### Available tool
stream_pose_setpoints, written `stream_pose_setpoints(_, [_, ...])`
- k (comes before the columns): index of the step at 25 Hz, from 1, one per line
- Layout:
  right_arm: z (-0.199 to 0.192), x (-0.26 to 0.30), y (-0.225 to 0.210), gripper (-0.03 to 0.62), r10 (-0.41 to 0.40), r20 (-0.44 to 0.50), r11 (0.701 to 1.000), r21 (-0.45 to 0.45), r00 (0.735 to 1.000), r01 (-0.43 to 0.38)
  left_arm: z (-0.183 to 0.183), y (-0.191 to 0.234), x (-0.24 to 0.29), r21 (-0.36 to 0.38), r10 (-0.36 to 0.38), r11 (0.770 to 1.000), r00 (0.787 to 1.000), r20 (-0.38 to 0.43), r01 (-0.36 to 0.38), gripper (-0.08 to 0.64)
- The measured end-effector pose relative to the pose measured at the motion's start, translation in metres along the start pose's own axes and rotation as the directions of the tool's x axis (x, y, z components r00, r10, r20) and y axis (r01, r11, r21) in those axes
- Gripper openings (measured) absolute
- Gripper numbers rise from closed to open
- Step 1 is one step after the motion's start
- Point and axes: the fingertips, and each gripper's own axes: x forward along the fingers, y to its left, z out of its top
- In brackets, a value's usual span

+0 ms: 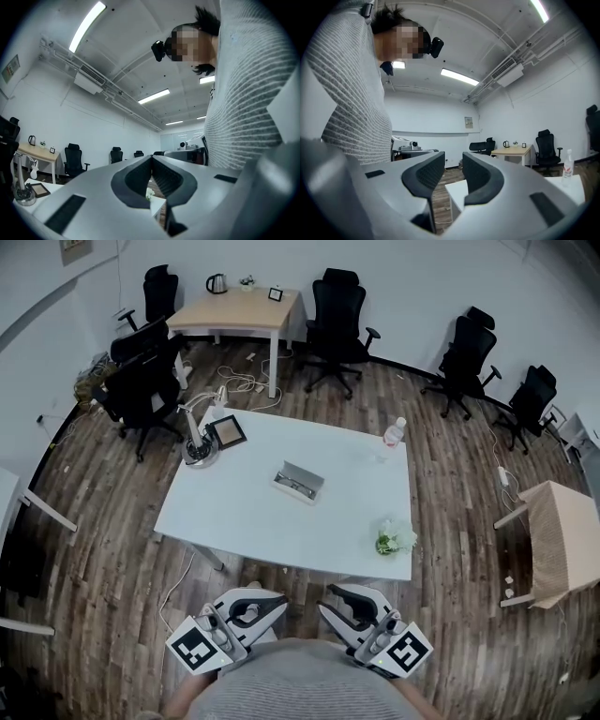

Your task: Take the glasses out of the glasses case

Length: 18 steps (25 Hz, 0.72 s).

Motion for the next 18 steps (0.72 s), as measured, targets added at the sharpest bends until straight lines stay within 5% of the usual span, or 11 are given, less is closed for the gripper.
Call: stream_pose_setpoints(18, [0.004, 0.150, -0.126, 0.107, -0.234, -0.007, 0.969, -0.079, 0.972, 0.233, 0.011, 0.185, 0.013, 0.020, -0.151, 0.988, 0.989, -0.004, 0.151, 0.012])
